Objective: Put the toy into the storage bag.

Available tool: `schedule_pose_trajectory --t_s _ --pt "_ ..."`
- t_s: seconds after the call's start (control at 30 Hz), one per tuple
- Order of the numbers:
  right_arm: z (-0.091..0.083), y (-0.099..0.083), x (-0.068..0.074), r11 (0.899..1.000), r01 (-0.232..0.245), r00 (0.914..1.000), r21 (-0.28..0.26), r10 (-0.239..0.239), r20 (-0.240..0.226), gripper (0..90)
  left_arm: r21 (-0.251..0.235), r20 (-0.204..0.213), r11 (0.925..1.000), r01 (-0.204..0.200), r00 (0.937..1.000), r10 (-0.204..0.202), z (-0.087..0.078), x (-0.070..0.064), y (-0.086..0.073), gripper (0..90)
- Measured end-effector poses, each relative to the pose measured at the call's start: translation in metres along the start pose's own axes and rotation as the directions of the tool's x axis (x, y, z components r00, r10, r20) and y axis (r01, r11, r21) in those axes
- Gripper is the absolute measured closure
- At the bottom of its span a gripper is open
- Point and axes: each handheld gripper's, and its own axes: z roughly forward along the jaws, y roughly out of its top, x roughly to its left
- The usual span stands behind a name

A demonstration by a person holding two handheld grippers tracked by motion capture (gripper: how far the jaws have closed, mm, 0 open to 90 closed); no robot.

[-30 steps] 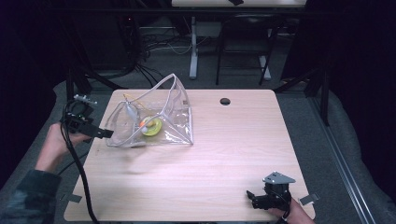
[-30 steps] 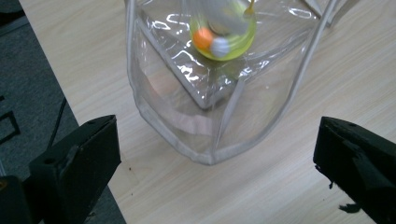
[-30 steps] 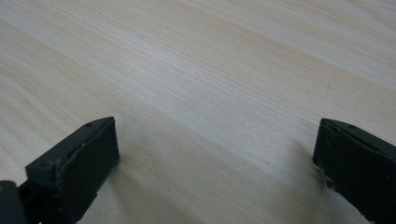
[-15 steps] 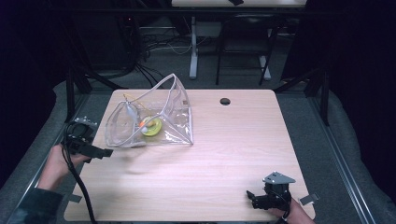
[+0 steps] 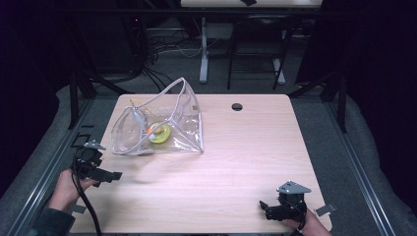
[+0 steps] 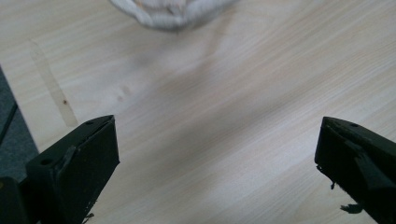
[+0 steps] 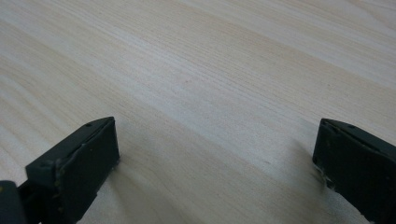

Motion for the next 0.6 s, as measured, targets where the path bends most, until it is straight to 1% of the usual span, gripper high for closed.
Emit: schedule_pose_trajectory --t_s 0.07,0.1,0.13,0.2,0.23,0.3,0.33,0.4,0.47,0.5,0.53,0.57,0.6 --pt "0.000 0.000 0.000 1.000 0.001 1.0000 0.001 -0.001 -0.001 0.0 -0.010 0.004 0.9998 0.016 0.9999 -0.016 0.005 0.001 -0.005 0.0" --pt "0.000 0.000 0.000 1.000 0.001 1.0000 0.002 -0.001 -0.002 0.0 -0.004 0.004 0.9999 0.017 0.9999 -0.017 0.007 0.001 -0.006 0.0" --pt "0.000 0.000 0.000 1.000 0.002 1.0000 0.002 -0.002 -0.001 0.0 -0.008 -0.001 0.9999 0.014 0.9999 -0.014 0.010 0.002 -0.008 0.0" --pt "0.000 0.000 0.000 1.000 0.000 1.0000 0.000 0.000 0.000 0.0 -0.013 0.001 0.9997 0.018 0.9998 -0.018 0.012 0.002 -0.011 0.0" --pt "0.000 0.000 0.000 1.000 0.002 1.0000 0.002 -0.002 -0.001 0.0 -0.025 -0.002 0.9995 0.016 0.9999 -0.016 0.013 0.002 -0.013 0.0" --pt "0.000 0.000 0.000 1.000 0.000 1.0000 0.000 0.000 0.000 0.0 -0.026 -0.002 0.9995 0.017 0.9999 -0.017 0.018 0.003 -0.017 0.0" --pt "0.000 0.000 0.000 1.000 0.000 1.0000 0.000 0.000 0.000 0.0 -0.015 0.007 0.9997 0.017 0.9998 -0.017 0.022 0.004 -0.019 0.0" --pt "0.000 0.000 0.000 1.000 0.002 1.0000 0.002 -0.002 -0.001 0.0 -0.007 0.002 0.9998 0.017 0.9999 -0.017 0.028 0.004 -0.023 0.0" --pt "0.000 0.000 0.000 1.000 0.000 1.0000 0.000 0.000 0.000 0.0 0.019 0.002 0.9998 0.000 1.0000 0.000 0.035 0.005 -0.025 0.0" --pt "0.000 0.000 0.000 1.000 0.001 1.0000 0.001 -0.001 -0.001 0.0 0.033 0.008 0.9994 -0.006 1.0000 0.005 0.038 0.006 -0.025 0.0" --pt "0.000 0.000 0.000 1.000 0.001 1.0000 0.001 -0.001 0.000 0.0 0.042 0.013 0.9991 -0.005 0.9999 0.004 0.040 0.005 -0.026 0.0" --pt "0.000 0.000 0.000 1.000 0.002 1.0000 0.001 -0.002 0.000 0.0 0.054 0.010 0.9985 -0.014 0.9999 0.013 0.042 0.006 -0.026 0.0" --pt "0.000 0.000 0.000 1.000 0.000 1.0000 0.000 0.000 0.000 0.0 0.055 0.013 0.9984 -0.012 0.9999 0.011 0.042 0.006 -0.027 0.0"
